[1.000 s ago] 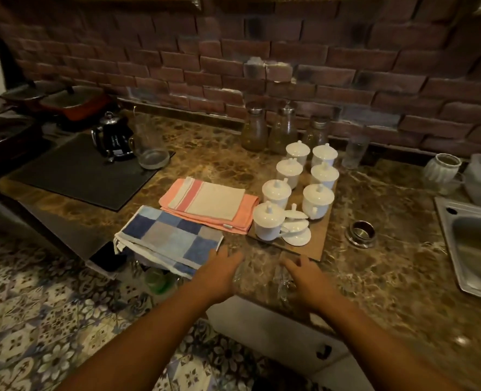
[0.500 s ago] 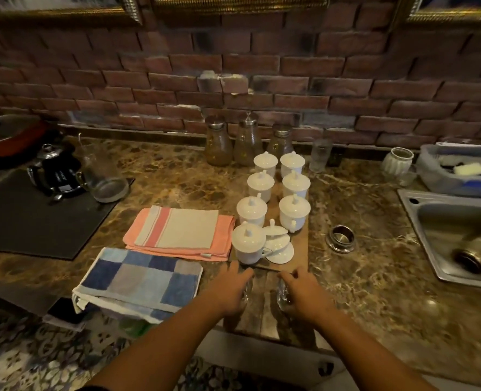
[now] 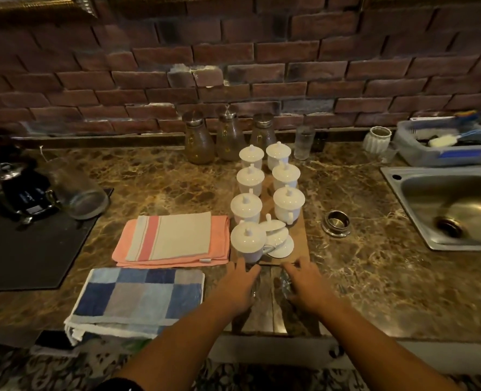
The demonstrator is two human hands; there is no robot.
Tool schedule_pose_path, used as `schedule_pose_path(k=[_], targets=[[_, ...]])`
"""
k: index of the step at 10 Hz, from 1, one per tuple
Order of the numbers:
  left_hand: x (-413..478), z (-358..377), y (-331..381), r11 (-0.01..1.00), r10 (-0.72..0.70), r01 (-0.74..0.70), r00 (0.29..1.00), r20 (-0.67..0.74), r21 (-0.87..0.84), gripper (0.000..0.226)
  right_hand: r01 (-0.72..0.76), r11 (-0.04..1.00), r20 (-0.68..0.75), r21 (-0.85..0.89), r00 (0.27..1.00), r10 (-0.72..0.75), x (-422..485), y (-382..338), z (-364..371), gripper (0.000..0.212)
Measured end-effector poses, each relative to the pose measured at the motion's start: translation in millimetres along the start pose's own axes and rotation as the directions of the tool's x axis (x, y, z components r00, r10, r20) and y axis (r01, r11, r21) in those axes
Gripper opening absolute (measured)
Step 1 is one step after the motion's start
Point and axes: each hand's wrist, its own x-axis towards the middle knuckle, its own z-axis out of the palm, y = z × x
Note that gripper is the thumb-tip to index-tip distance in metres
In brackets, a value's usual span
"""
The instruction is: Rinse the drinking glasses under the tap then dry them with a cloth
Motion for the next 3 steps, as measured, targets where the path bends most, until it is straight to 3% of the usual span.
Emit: schedule_pose_path(k=[2, 3], targets=[[6, 4, -2, 1.000, 0.012, -0.012, 1.000, -0.013, -0.001, 0.075, -0.039, 0.998, 0.011, 0.039, 0.999, 0.039, -7, -5, 1, 0.086], [-1, 3, -4, 0.986, 0.004, -0.020, 0.996, -0.094, -0.167, 0.091, -0.042, 0.986, -0.041, 0.163, 0.998, 0.049, -12, -5, -29, 0.092]])
